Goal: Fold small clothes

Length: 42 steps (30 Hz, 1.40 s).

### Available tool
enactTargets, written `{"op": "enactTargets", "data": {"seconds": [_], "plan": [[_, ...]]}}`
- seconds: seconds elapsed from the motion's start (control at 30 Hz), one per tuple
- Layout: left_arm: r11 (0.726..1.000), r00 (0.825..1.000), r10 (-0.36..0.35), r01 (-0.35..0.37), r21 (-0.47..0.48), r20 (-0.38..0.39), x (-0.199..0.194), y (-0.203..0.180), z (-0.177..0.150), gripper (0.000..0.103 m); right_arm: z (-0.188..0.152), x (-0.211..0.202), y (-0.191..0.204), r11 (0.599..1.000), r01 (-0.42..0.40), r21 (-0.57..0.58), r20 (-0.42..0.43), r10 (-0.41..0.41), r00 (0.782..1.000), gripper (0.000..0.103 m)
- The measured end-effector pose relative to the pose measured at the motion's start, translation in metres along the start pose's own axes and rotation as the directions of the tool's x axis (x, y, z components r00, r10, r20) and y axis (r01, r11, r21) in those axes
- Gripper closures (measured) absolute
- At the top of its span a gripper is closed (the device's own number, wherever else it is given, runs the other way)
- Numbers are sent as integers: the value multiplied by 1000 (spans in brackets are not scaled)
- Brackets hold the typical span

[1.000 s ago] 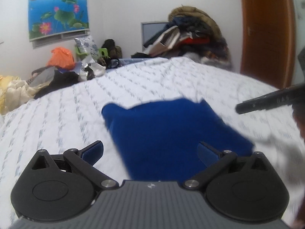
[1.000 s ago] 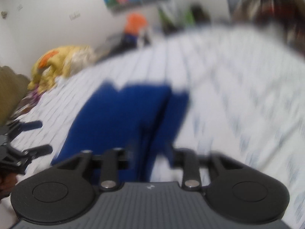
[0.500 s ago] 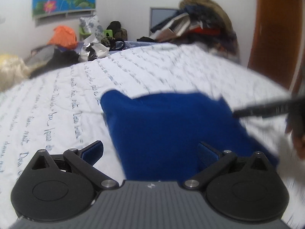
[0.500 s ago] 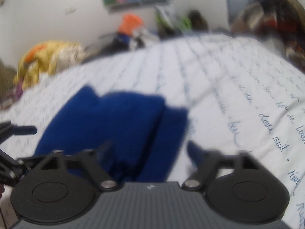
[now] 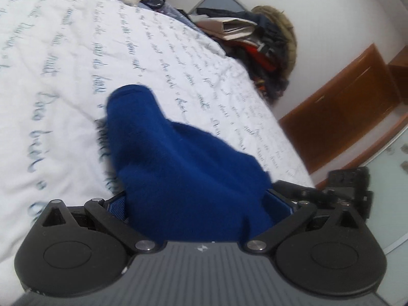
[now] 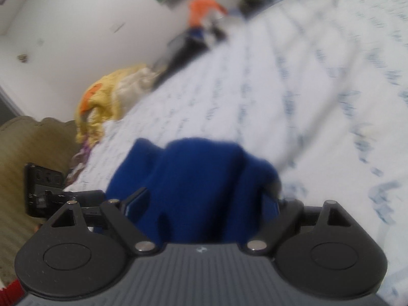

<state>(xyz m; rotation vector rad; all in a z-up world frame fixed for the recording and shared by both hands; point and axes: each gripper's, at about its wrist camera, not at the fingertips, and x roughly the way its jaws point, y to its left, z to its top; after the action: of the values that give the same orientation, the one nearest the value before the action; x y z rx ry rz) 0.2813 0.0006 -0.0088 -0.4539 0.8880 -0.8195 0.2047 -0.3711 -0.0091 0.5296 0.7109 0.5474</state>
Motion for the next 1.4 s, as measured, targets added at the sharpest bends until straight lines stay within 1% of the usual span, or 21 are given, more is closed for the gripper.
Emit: {"op": "enactTargets", "data": {"seconds": [0.07,0.17,0.23,0.3,0.33,0.37,0.4,0.53,0.73,0.9,0.93,0.97,1.0,1.03,1.07,1.13,1.2,1.23,1.27,1.33,1.4], "plan": [[999,999,-35,35,-31,14,8,5,5,0,7,10,-1,999,-33,6,1,33,999,14],[995,997,-69,72,-72,39,19,10,14,2,16,27,-6,998,-53,33,6,53,999,27],[996,998,-52,55,-72,40,27,9,22,7,21,37,-8,998,-36,46,-2,37,999,54],[998,999,-15,17,-57,36,33,6,27,26,23,45,-7,999,5,37,-19,-5,1000,79],[999,1000,12,-11,-46,23,38,5,29,48,23,46,-5,1000,14,25,-16,-13,1000,81],[999,999,42,-42,-31,12,41,4,30,78,21,45,-1,1000,27,3,-11,-27,1000,82],[997,997,75,-75,-9,8,42,2,30,85,19,42,3,999,44,-27,-3,-44,999,85],[989,988,109,-119,86,105,25,-14,17,85,11,26,22,989,70,-130,56,-63,996,89],[938,957,196,-247,242,214,13,-46,34,85,35,18,52,966,102,-239,158,-65,985,91],[854,905,339,-410,320,256,40,-49,55,83,64,54,48,953,192,-234,181,-152,972,91],[842,898,368,-432,324,239,46,-43,59,79,67,64,45,947,221,-234,175,-183,967,91],[823,882,411,-468,322,230,53,-40,61,70,69,74,42,939,250,-238,163,-215,963,91],[803,862,451,-504,318,231,54,-36,60,68,69,83,39,928,279,-248,146,-249,957,89],[783,840,484,-541,308,244,52,-35,59,55,66,89,37,915,308,-261,128,-283,951,88],[769,820,508,-569,292,262,46,-35,58,34,65,94,37,901,338,-271,110,-320,941,84],[766,796,520,-595,242,310,28,-37,53,5,58,86,38,875,398,-276,132,-376,917,55],[758,775,522,-613,223,355,7,-46,43,3,49,63,42,862,433,-264,198,-391,899,33],[750,768,530,-622,226,359,-1,-52,37,2,42,50,46,858,443,-261,227,-392,892,33],[727,748,557,-649,224,361,-7,-57,28,2,35,38,51,855,448,-262,240,-392,888,33],[666,691,627,-715,215,359,-14,-67,7,2,15,19,62,861,437,-260,232,-383,894,33],[660,683,641,-724,203,351,-21,-74,-19,2,-10,7,73,868,417,-269,212,-369,905,32]]}}
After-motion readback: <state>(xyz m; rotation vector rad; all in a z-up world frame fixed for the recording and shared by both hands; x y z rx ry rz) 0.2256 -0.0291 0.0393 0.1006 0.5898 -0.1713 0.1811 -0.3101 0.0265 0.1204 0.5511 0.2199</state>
